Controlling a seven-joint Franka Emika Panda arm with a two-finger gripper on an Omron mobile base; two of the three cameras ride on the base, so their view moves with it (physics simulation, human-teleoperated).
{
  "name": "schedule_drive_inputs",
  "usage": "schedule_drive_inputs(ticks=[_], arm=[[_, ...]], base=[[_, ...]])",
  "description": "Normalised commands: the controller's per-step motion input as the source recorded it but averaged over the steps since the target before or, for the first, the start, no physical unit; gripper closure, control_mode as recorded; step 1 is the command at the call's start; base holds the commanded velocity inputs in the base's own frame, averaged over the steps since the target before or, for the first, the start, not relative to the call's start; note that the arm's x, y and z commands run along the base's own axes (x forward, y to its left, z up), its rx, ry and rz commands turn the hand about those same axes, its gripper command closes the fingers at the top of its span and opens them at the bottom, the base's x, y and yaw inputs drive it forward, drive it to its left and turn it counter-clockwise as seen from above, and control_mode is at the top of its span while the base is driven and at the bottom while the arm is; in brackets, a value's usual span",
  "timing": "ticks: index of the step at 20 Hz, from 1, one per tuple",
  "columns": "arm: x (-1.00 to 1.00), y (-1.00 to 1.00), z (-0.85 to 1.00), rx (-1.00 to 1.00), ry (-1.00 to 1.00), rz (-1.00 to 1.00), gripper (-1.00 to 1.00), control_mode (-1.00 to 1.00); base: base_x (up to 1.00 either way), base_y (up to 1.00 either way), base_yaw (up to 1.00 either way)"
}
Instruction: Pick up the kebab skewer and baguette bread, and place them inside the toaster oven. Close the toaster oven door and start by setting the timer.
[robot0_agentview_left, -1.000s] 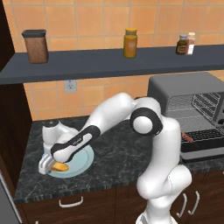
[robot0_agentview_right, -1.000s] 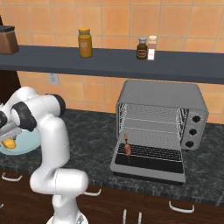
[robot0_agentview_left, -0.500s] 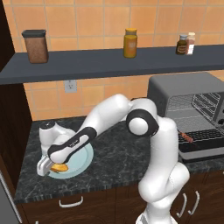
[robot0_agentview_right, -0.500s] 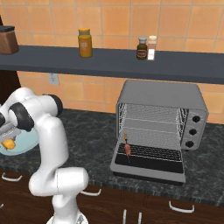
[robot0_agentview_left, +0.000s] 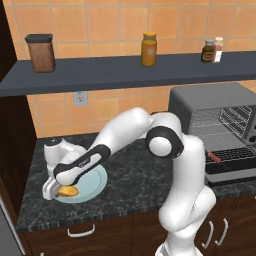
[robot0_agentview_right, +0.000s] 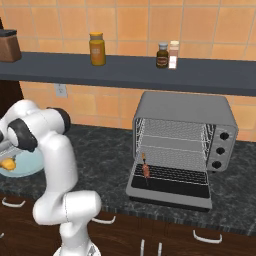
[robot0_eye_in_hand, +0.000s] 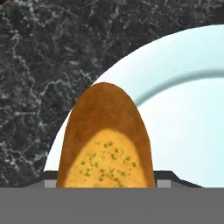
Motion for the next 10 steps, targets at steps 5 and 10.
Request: schedule_drive_inputs(ticks=[5, 10], arm=[[-0.33, -0.79, 0.53, 0.00, -0.02, 0.00, 1.00, -1.00], [-0.37, -1.00, 0.57, 0.00, -0.04, -0.01, 1.00, -1.00]], base=[[0.00, 0.00, 0.00], [0.00, 0.00, 0.00]])
